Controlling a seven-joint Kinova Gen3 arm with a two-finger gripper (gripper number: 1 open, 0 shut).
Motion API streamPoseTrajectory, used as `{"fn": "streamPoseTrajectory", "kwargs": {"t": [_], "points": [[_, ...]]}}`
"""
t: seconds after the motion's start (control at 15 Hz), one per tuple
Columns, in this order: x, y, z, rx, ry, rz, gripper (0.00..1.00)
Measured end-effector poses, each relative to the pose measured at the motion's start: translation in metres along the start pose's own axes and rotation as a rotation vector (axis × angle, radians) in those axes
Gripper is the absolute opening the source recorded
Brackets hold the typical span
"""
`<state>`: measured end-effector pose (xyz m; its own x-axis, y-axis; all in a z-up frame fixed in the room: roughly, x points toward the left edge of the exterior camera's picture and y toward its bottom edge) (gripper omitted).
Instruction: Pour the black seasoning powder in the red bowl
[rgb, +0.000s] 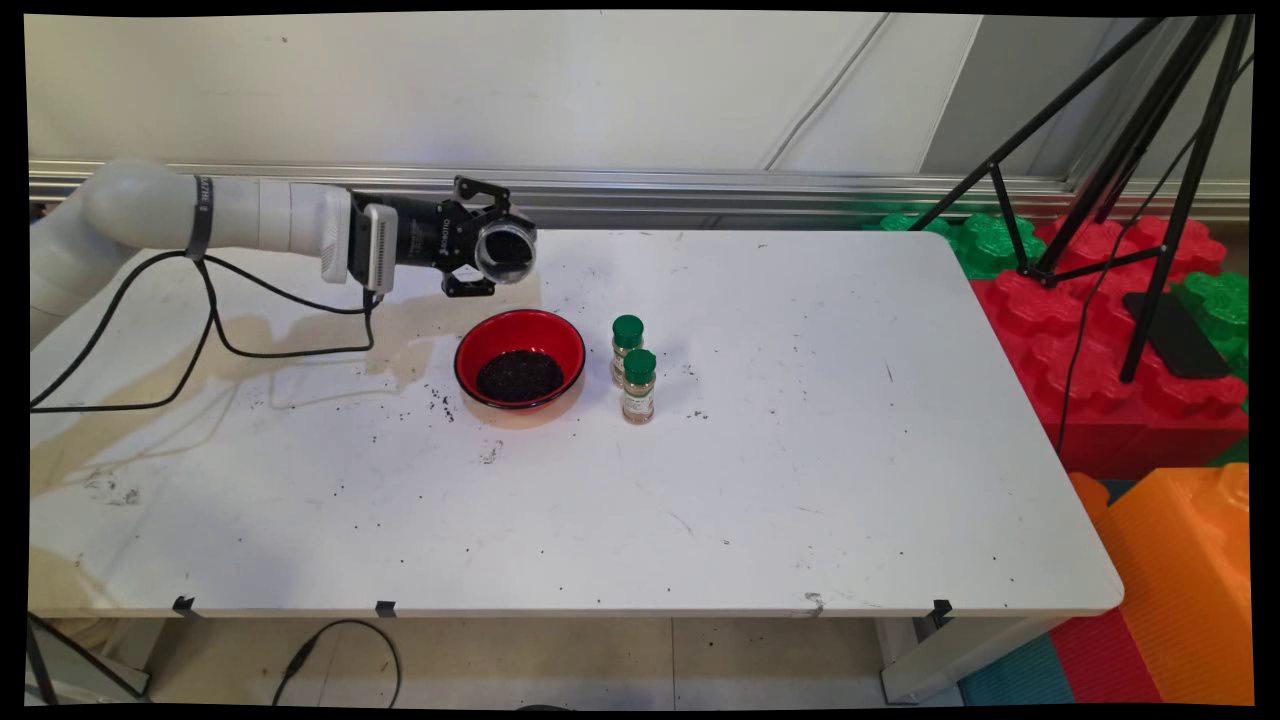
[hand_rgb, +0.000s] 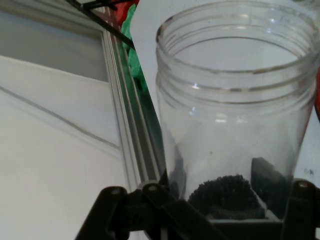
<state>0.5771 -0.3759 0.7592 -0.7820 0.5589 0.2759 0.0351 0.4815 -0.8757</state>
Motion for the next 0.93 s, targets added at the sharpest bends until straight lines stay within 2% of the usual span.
{"fn": "streamPoseTrajectory", "kwargs": {"t": [0.27,0.93], "points": [[-0.0007,0.0001,-0.0013,0.004,-0.01,0.097,0.0],[-0.0038,-0.0029,-0.0022,0.012,-0.039,0.409,0.0]]}}
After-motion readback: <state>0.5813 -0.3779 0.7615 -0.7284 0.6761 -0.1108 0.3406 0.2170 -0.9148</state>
